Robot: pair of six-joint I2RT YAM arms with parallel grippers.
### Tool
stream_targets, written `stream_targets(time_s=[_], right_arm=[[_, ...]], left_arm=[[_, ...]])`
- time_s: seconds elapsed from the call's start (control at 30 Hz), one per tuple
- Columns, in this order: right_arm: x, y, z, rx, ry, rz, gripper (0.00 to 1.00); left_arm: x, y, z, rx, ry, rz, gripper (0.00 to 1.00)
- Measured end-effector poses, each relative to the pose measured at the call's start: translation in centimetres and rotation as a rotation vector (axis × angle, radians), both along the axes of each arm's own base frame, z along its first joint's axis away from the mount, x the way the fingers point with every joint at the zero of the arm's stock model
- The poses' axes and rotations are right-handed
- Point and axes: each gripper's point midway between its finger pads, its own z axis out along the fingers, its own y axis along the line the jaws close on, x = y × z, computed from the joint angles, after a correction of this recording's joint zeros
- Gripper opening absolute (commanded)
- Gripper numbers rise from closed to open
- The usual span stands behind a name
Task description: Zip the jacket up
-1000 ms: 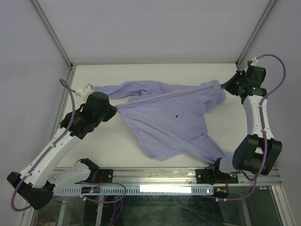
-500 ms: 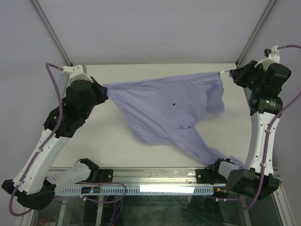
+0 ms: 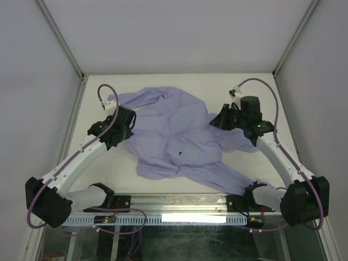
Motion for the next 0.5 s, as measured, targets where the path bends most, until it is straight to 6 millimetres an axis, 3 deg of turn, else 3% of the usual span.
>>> stream_targets(time_s=[0.07,0.1,0.17,0.2,0.33,0.5], right_arm=[[-1.0,1.4,-3.4,-0.033,0.099,0.027,0.0],[-1.4,2.1,-4.4,-0.047,0.131,0.041,0.0],[-1.9,3.3,-5.4,-0.061,0.158,0.068,0.01],[-2.1,3.8,-5.6,-0.065,0.166,0.081,0.08],[-2.5,4.7,-4.9,-0.074,0.175,0.109,0.34],[-0.9,3.5,-1.2,-0.145,0.092,0.089,0.41]], left_arm=[[-1.1,0.8,-3.7,0.041,0.116,0.029,0.14],[-1.5,1.0,-4.6,0.052,0.148,0.036,0.22],[-1.7,0.9,-4.8,0.042,0.161,0.036,0.37],[-1.6,0.7,-4.5,0.03,0.153,0.029,0.43],[-0.7,-0.8,-1.9,-0.027,0.098,-0.032,0.62],[1.6,-4.3,4.5,-0.165,-0.039,-0.16,0.69]])
